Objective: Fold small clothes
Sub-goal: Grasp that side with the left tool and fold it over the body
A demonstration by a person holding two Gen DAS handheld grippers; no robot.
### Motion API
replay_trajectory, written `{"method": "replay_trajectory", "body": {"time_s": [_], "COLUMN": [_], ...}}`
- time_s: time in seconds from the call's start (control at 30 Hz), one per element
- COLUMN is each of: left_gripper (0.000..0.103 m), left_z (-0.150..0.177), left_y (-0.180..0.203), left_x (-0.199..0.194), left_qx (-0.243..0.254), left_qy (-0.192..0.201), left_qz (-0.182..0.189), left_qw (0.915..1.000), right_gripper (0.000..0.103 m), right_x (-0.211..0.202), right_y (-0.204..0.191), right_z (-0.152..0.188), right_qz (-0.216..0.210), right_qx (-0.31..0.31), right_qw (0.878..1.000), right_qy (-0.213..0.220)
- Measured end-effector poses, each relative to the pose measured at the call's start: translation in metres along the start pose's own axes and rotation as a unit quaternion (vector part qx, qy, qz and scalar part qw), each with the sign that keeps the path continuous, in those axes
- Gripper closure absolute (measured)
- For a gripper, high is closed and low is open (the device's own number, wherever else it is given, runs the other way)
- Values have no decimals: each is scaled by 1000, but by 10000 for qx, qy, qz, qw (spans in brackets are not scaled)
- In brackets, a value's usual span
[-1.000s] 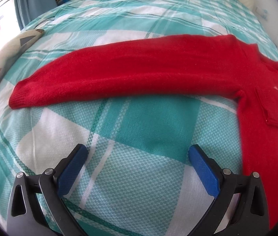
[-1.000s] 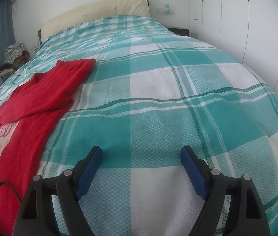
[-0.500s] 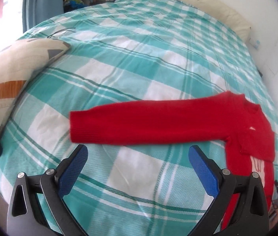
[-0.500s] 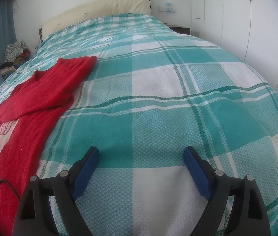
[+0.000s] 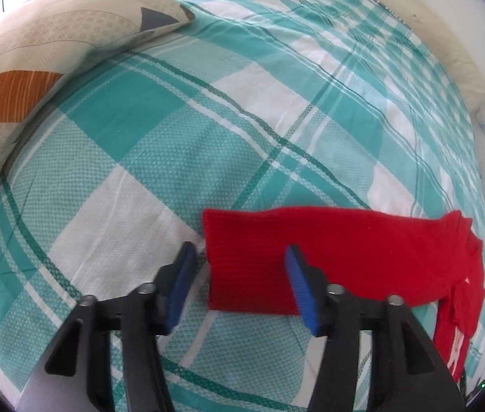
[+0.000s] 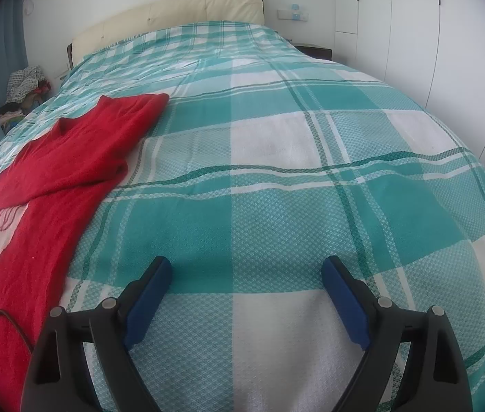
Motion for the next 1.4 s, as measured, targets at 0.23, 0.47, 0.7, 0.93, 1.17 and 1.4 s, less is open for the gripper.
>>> {"method": "replay_trajectory", "body": {"time_s": [0.23, 0.47, 0.7, 0.93, 1.17, 1.4], "left_gripper": [98, 98, 79, 27, 16, 13], "left_z": [-21, 6, 81, 136, 116, 131], "left_y": [110, 321, 461, 479, 379, 253], "left_x": [-77, -172, -142, -99, -101, -114], "left_qx": [1239, 2935, 3746, 3807, 3608, 2962], "left_qy": [693, 1272, 601, 56, 503, 843], "left_qz": [70, 1375, 2187, 2167, 1173, 409], "left_qw": [9898, 9374, 8990, 8989, 9239, 9505], "right_gripper": [14, 12, 11, 11, 9, 9], "right_x": [0, 4, 5, 4, 4, -1], "right_y": [0, 0, 0, 1, 0, -2], "right_z": [0, 0, 0, 0, 0, -1], "right_qz": [0, 14, -15, -64, -39, 53], "right_qx": [0, -28, -5, 26, -19, -65], "right_qw": [10000, 10000, 10000, 9999, 9999, 9999], "right_qy": [-8, -73, -78, -76, -113, -70]}}
Point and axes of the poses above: each gripper's, at about its wrist camera, not at the fingertips, and x roughly the way its jaws point, y to its right, z to its underside, the point moved 2 cm from there along x, roughly the way its jaws point, and after that the axes turned 2 degrees about y, right-handed, at the moved point
